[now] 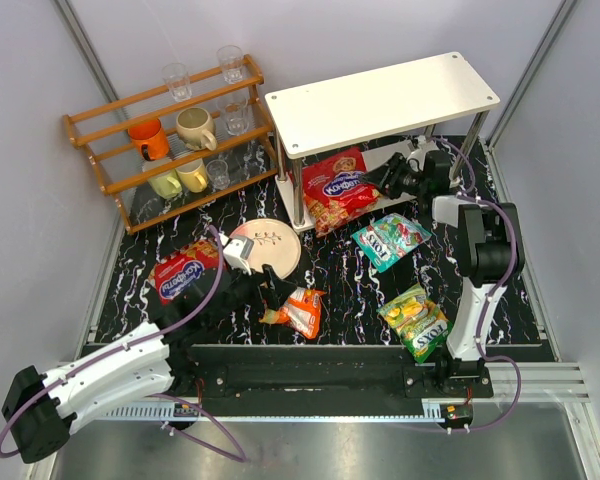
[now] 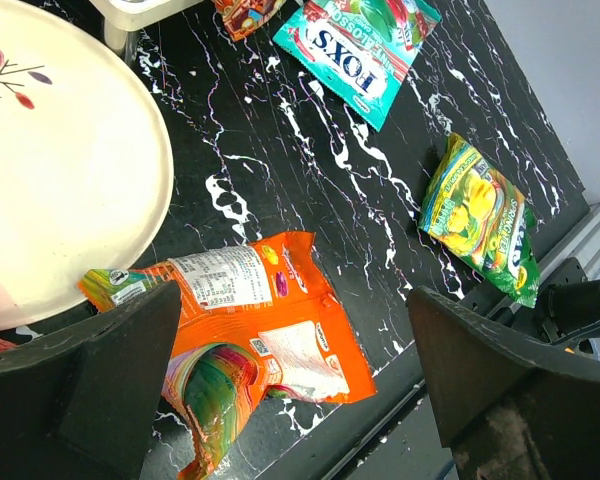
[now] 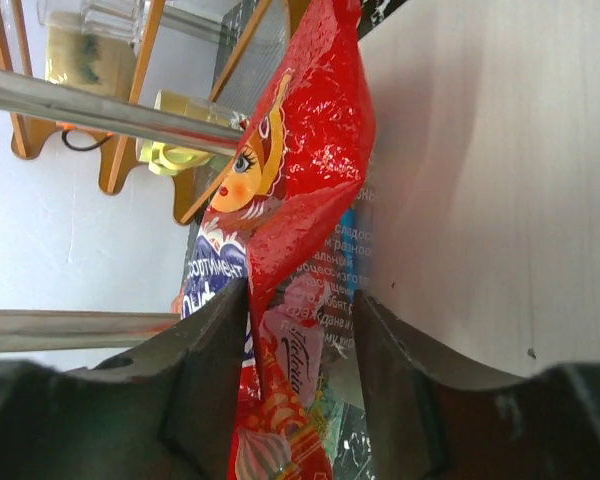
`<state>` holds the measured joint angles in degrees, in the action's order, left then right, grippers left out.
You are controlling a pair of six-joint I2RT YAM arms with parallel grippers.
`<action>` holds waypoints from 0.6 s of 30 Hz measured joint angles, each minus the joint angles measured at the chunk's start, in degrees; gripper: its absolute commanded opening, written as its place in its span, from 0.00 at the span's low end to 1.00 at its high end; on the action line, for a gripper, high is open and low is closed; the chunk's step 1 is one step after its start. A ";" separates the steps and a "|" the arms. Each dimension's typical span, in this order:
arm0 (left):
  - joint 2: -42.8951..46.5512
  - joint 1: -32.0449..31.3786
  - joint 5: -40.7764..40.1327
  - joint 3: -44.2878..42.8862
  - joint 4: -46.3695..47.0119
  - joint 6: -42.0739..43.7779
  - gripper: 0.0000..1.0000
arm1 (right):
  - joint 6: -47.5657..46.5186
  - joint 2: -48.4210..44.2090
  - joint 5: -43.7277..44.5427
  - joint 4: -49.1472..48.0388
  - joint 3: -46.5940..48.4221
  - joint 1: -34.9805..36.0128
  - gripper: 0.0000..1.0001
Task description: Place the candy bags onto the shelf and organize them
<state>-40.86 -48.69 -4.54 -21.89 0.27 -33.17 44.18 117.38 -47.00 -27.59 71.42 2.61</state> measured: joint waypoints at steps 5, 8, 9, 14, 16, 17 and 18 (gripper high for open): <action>0.68 0.00 0.00 0.00 -0.59 -0.13 0.99 | -2.34 -3.08 2.73 2.47 -2.86 -0.04 0.66; 1.40 0.00 0.00 0.00 -0.72 -0.15 0.99 | -4.59 -6.54 4.57 5.07 -4.02 -0.04 0.69; 1.60 0.00 0.00 0.00 -0.74 -0.17 0.99 | -5.53 -7.98 5.40 6.27 -4.31 -0.04 0.71; 2.16 0.00 0.00 -0.04 -1.46 -0.33 0.99 | -9.66 -14.56 9.99 11.02 -4.83 -0.13 0.73; 2.27 0.00 0.02 -0.20 -2.23 -0.31 0.99 | -10.56 -16.00 11.06 12.11 -4.85 -0.37 0.73; 2.27 0.00 0.02 -0.37 -2.60 -0.31 0.99 | -10.91 -16.61 11.67 12.63 -5.01 -0.48 0.73; 2.27 0.00 0.02 -0.66 -3.32 -0.28 0.99 | -11.13 -17.11 12.11 13.09 -5.42 -0.55 0.73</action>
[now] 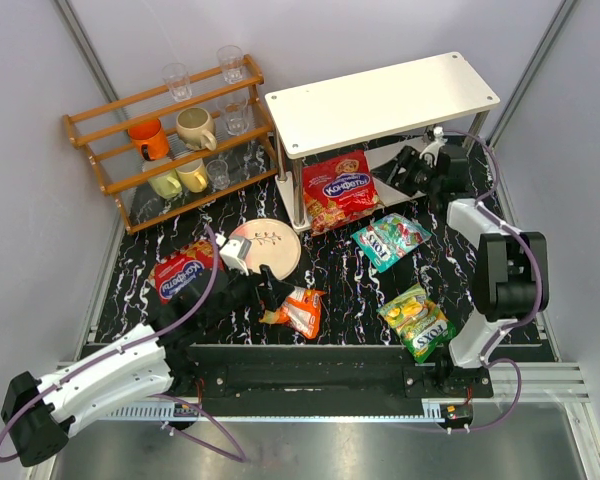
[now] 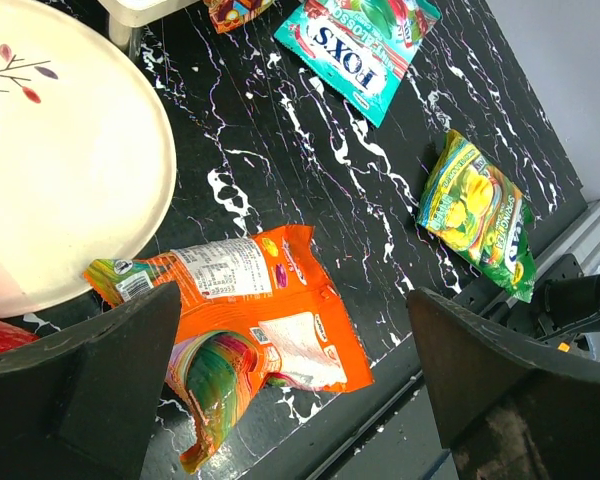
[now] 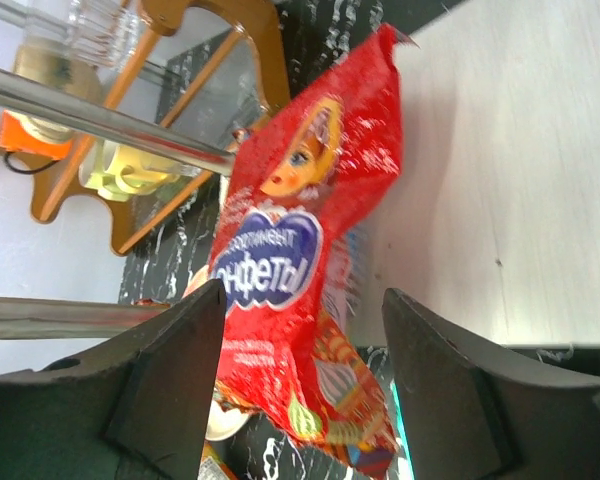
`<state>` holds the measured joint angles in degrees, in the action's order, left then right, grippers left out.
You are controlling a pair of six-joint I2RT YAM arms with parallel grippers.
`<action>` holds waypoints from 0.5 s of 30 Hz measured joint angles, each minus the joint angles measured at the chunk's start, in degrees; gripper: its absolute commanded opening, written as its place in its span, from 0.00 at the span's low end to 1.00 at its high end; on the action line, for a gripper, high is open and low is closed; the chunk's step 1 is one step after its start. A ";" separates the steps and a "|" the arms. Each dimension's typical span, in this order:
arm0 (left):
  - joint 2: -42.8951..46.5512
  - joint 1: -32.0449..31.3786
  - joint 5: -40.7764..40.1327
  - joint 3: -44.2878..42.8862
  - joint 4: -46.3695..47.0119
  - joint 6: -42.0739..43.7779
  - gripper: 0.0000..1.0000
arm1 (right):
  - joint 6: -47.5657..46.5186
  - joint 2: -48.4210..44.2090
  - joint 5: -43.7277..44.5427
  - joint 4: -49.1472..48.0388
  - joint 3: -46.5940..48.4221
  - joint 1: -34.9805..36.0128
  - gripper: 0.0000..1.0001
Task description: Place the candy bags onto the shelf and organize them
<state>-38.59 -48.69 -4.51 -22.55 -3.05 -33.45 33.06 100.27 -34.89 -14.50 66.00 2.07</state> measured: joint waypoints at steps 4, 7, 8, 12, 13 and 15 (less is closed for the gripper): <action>0.28 0.00 0.00 -1.33 -1.92 0.04 0.99 | 0.09 -2.82 2.73 1.66 -4.57 -0.20 0.73; 1.20 0.00 0.02 -2.12 -3.43 0.15 0.99 | 1.60 -7.19 5.84 2.86 -10.60 -0.24 0.76; 1.44 0.00 0.04 -2.23 -3.74 0.15 0.99 | 2.08 -8.63 6.71 3.32 -12.15 -0.24 0.78; 2.67 0.00 0.20 -2.32 -4.92 0.11 0.99 | 5.64 -15.69 10.25 3.32 -19.02 0.09 0.82; 2.99 0.00 0.24 -2.32 -5.01 0.07 0.99 | 6.47 -17.18 10.73 3.10 -20.17 0.22 0.83; 3.58 0.00 0.26 -2.32 -5.09 -0.09 0.99 | 8.07 -19.74 11.93 2.23 -22.23 1.09 0.84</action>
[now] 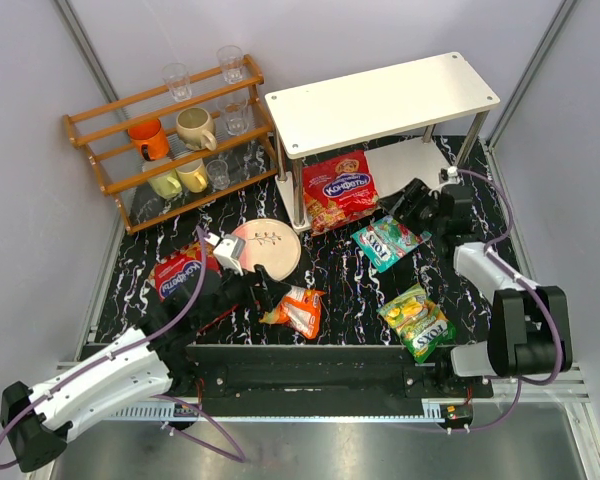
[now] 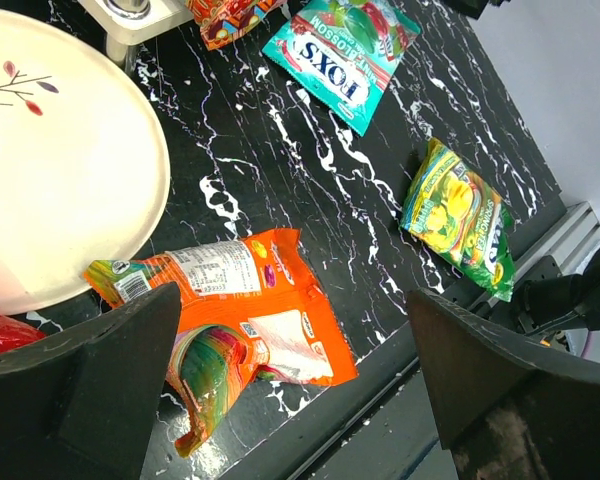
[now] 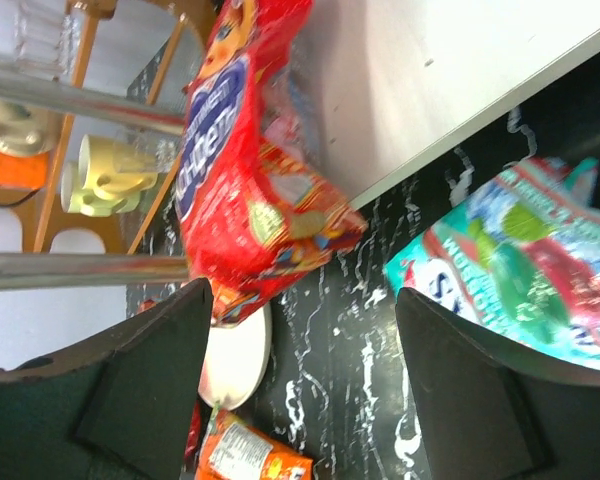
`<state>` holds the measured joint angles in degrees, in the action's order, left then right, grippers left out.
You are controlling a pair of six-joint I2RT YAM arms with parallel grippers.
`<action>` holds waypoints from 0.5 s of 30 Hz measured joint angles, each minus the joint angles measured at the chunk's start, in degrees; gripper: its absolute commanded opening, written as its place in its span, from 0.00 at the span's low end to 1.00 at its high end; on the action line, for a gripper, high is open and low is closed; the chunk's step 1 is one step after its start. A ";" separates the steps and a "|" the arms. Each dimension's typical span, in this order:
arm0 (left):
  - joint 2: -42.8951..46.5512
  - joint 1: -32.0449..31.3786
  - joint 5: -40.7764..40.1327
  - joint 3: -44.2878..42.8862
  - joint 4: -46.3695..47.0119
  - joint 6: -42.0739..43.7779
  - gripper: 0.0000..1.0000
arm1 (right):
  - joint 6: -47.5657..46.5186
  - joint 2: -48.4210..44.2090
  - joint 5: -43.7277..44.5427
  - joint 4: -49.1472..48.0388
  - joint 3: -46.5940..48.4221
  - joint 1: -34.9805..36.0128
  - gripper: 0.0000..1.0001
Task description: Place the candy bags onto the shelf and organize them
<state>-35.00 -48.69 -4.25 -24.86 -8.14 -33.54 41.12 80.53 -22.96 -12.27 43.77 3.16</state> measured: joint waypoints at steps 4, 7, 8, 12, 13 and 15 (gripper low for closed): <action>0.81 0.00 0.22 0.00 -0.02 -0.37 0.99 | 2.62 -1.77 1.97 -2.05 -1.77 4.76 0.84; 1.22 0.00 0.37 0.00 -0.17 -0.59 0.99 | 4.17 -0.57 2.67 -4.26 -1.79 8.13 0.84; 1.38 0.00 0.39 0.00 -0.31 -0.61 0.99 | 4.55 0.07 2.89 -5.09 -1.79 8.90 0.83; 2.29 0.00 0.39 0.00 -1.44 -0.66 0.99 | 6.16 4.07 4.09 -8.13 -1.79 10.60 0.72; 2.47 0.00 0.39 0.00 -1.73 -0.66 0.99 | 6.45 5.11 4.35 -8.57 -1.79 10.58 0.70; 2.80 0.00 0.37 0.00 -2.21 -0.63 0.99 | 7.02 7.13 4.79 -9.73 -1.79 10.58 0.66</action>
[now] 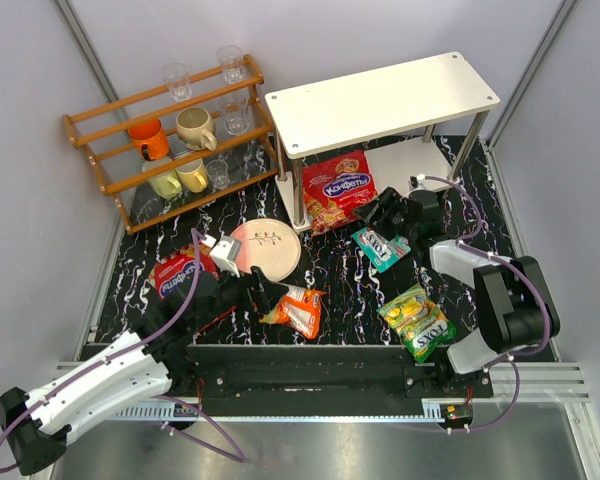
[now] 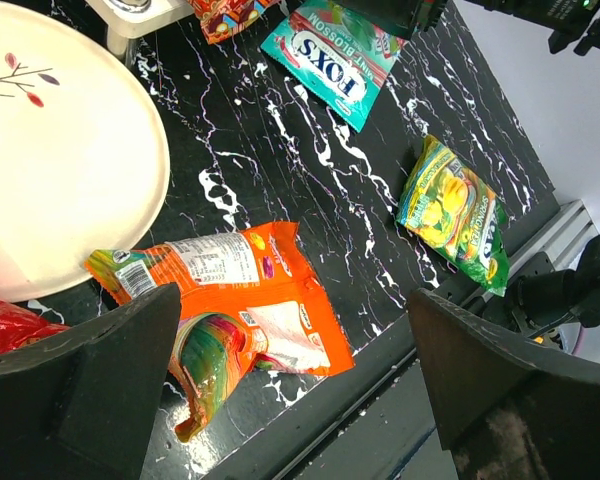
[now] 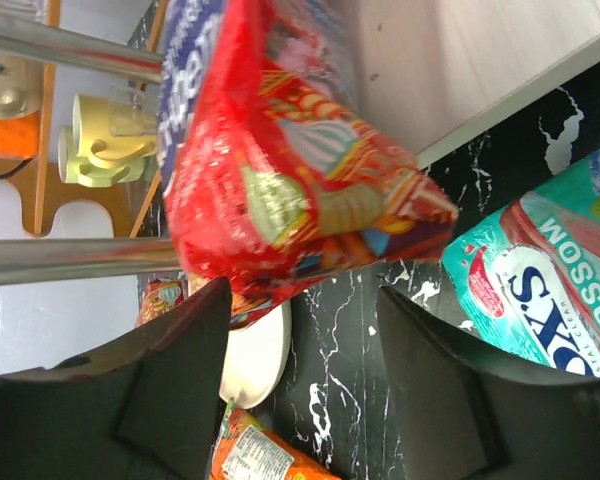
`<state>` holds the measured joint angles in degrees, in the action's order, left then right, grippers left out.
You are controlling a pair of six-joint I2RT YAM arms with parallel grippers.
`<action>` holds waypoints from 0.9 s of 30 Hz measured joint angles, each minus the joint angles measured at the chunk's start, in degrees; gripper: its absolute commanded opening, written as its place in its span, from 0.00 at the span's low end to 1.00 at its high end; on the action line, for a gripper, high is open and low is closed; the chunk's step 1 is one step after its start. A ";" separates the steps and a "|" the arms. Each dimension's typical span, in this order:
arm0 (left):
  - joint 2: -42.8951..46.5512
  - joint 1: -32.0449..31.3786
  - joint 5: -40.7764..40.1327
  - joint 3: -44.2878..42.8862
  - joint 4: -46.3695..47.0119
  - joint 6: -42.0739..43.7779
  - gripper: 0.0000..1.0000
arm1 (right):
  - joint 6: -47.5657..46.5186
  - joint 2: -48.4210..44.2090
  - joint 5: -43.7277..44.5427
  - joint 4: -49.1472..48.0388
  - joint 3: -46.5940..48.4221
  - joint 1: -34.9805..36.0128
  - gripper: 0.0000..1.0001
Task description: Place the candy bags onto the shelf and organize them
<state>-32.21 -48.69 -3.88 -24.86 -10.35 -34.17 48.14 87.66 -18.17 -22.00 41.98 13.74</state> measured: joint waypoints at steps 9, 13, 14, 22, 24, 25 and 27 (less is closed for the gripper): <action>0.28 0.00 0.00 0.00 -0.74 -0.17 0.99 | 1.92 6.73 0.02 -4.37 2.54 0.00 0.61; 0.52 0.00 -0.02 0.00 -0.79 -0.17 0.99 | 2.05 8.50 -0.07 -6.12 3.87 0.00 0.61; 0.66 0.00 0.00 0.00 -0.81 -0.20 0.99 | 2.03 8.66 -0.07 -6.29 4.04 0.00 0.61; 2.62 0.00 -1.92 -0.61 -4.09 -0.70 0.99 | -0.35 4.42 -0.04 -4.90 1.31 1.60 0.68; 3.13 0.00 -4.07 -1.77 -6.49 -1.49 0.99 | -3.13 -0.13 1.68 -0.35 0.63 5.49 0.70; 3.39 0.00 -5.92 -2.97 -8.44 -1.97 0.99 | -4.50 -2.58 2.58 1.60 0.63 8.41 0.71; 3.80 0.00 -8.81 -5.09 -11.13 -2.73 0.99 | -6.32 -7.06 4.31 3.61 0.17 14.36 0.73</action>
<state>-28.40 -48.69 -12.69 -29.95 -21.47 -36.91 41.82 80.60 -13.87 -18.39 42.15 28.10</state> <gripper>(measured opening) 0.987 0.700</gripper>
